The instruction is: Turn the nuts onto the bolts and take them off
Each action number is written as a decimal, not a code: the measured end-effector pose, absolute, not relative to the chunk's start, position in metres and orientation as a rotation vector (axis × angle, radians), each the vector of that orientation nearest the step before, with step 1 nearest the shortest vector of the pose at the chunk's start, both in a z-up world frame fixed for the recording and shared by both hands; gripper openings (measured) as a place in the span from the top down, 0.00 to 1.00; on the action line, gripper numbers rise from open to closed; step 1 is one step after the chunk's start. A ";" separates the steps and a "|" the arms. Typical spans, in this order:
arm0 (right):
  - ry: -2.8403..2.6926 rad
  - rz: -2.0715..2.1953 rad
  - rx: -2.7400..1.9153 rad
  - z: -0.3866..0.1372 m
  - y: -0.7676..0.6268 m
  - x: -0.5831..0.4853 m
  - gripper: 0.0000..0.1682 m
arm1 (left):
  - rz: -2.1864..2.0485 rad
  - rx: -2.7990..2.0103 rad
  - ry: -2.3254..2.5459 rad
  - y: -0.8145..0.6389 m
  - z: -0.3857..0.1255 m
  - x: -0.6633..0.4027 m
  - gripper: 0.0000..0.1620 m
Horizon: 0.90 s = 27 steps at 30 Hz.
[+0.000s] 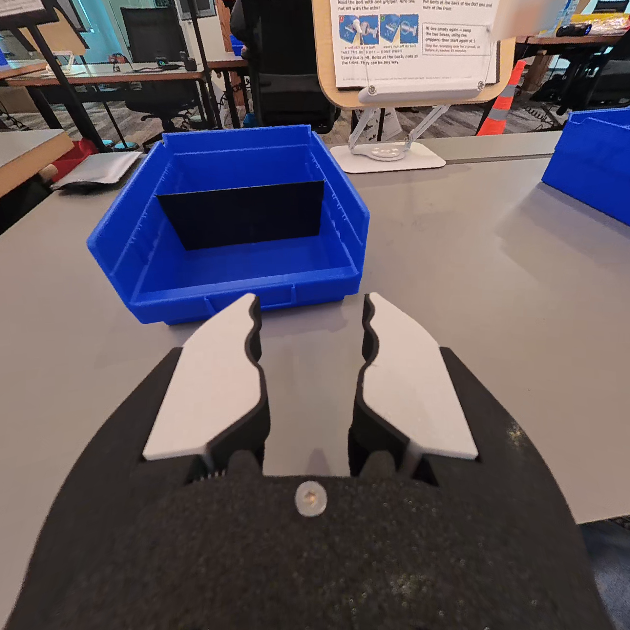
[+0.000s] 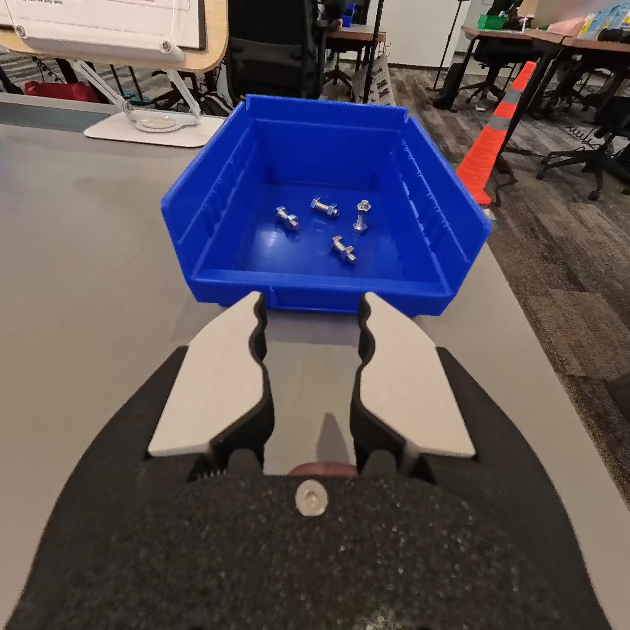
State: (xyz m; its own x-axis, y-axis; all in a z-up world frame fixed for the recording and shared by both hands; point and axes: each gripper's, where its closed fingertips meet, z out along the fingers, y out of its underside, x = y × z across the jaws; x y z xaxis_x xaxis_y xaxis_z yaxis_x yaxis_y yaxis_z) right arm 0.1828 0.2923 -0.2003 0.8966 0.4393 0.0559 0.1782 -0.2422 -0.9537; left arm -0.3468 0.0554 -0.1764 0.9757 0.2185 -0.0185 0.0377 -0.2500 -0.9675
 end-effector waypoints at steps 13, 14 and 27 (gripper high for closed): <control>-0.186 0.328 -1.824 -0.199 0.367 0.249 0.60 | -0.314 -1.852 0.397 0.208 -0.162 -0.012 0.56; -0.189 0.343 -1.843 -0.204 0.371 0.246 0.60 | -0.297 -1.899 0.397 0.231 -0.174 0.007 0.54; -0.065 0.369 -1.922 -0.219 0.414 0.238 0.93 | -0.146 -2.156 0.207 0.349 -0.228 0.064 0.83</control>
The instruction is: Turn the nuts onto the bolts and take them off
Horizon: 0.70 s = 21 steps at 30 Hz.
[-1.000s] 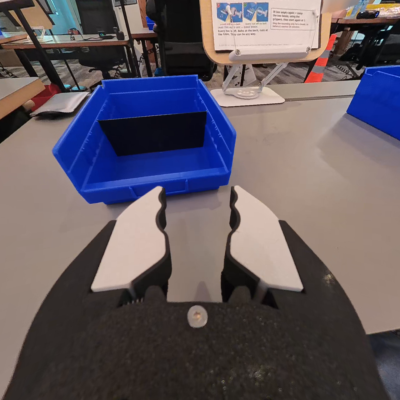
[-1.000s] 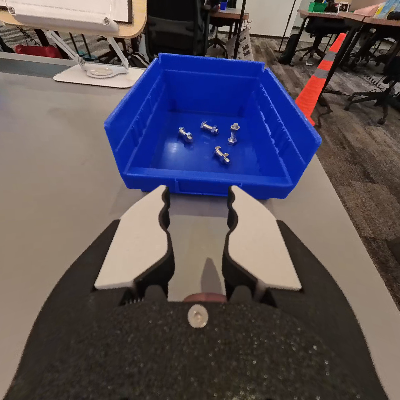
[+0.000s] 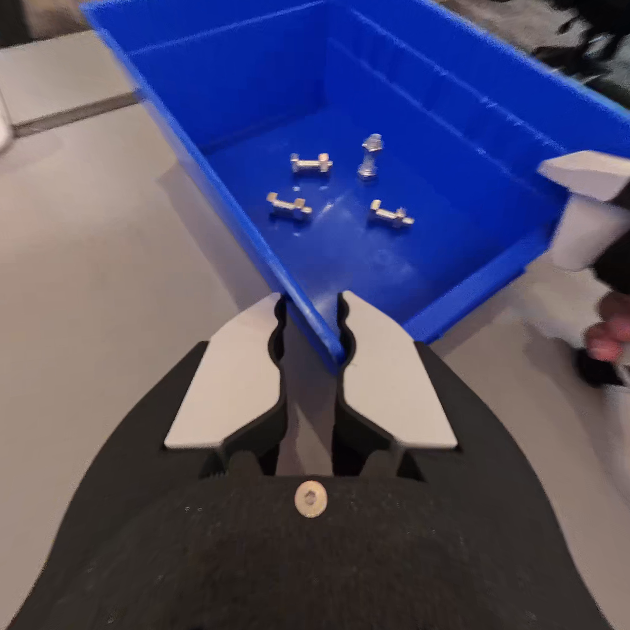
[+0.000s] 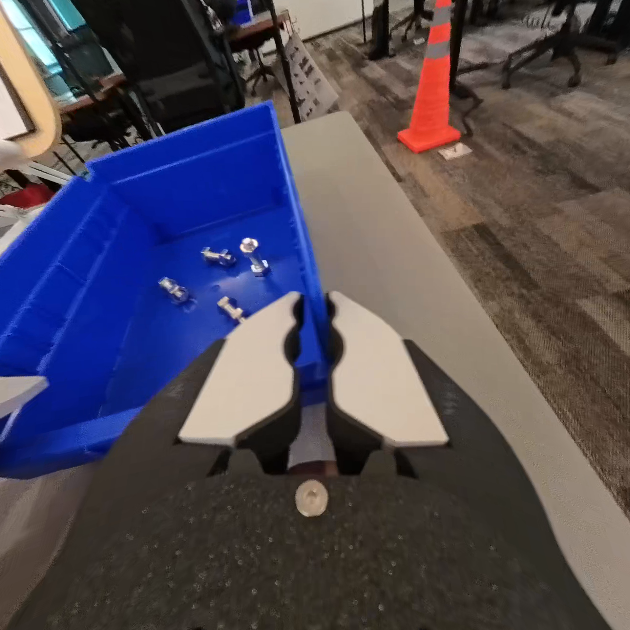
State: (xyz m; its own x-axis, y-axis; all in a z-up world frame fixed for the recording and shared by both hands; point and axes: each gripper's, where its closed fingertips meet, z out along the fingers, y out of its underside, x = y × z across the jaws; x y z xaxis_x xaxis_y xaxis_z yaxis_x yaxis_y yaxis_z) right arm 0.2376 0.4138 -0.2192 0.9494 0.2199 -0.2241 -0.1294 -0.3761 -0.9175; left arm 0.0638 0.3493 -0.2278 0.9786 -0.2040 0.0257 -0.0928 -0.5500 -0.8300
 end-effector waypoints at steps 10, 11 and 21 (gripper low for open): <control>-0.175 0.359 -1.857 -0.182 0.350 0.121 0.99 | 0.059 -2.060 0.035 0.300 -0.187 -0.062 0.97; -0.190 0.359 -1.834 -0.176 0.339 0.101 0.99 | 0.076 -2.045 0.018 0.288 -0.181 -0.081 0.97; -0.343 0.442 -1.859 -0.193 0.273 -0.060 0.98 | 0.204 -2.040 -0.098 0.198 -0.179 -0.234 0.97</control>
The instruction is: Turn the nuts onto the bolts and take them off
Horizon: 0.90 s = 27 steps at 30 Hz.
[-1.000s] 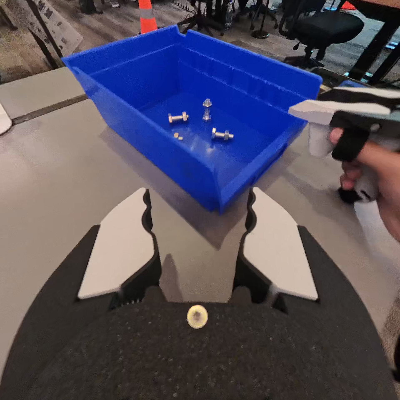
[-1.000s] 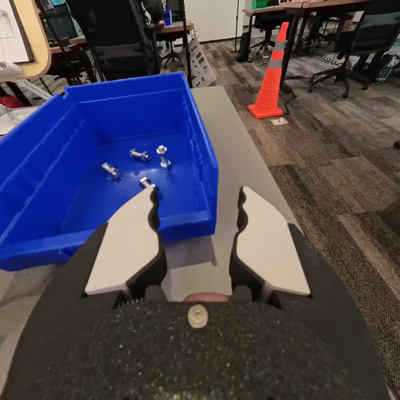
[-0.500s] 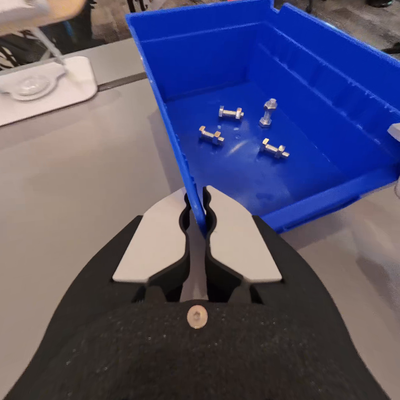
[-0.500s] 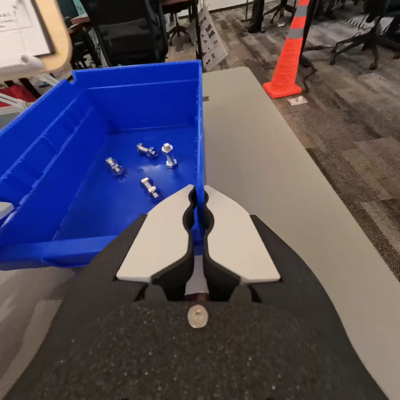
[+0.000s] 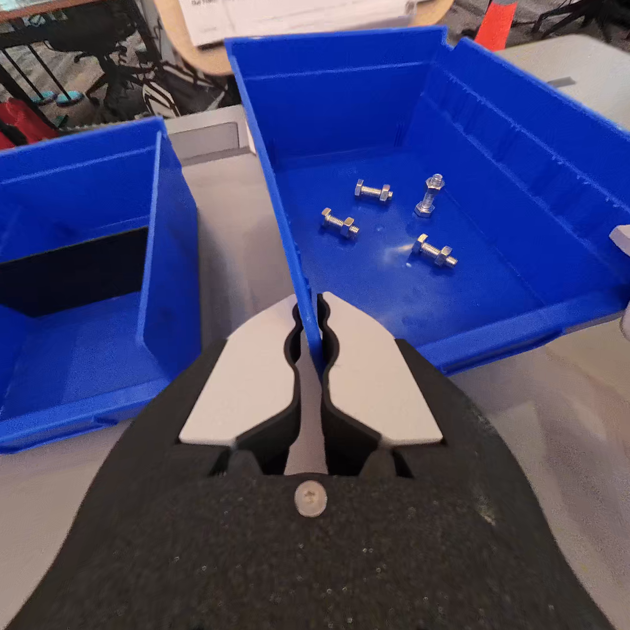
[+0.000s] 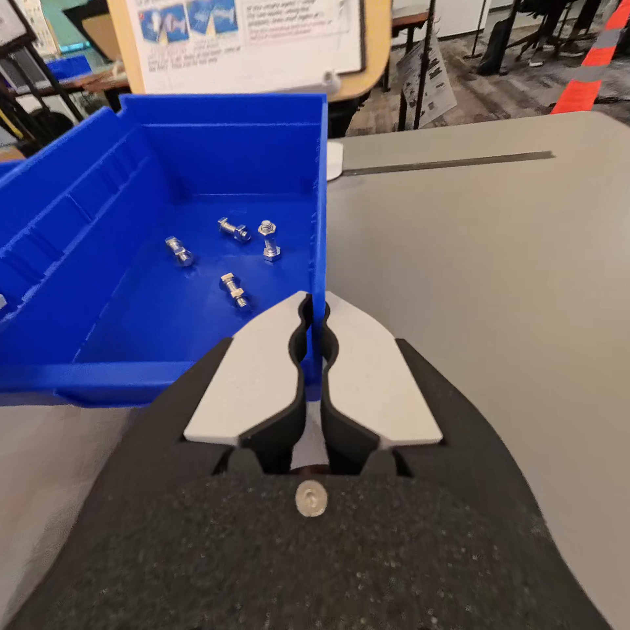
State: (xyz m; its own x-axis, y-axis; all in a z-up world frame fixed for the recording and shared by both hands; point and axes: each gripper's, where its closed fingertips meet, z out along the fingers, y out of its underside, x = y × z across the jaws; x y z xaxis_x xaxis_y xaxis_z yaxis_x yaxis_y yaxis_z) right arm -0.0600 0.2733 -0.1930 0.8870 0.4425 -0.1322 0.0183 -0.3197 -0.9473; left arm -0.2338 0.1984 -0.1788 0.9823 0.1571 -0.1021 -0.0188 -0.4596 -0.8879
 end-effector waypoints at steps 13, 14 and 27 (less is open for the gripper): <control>-0.687 0.496 -1.702 -0.187 0.231 -0.060 0.78 | -0.300 -2.033 -0.088 0.140 -0.184 -0.226 0.56; -0.730 0.509 -1.640 -0.180 0.220 -0.057 0.78 | -0.318 -2.023 -0.089 0.120 -0.178 -0.232 0.56; -1.023 0.959 -1.382 -0.167 0.108 -0.119 0.80 | 0.059 -2.102 -0.392 0.087 -0.204 -0.521 0.58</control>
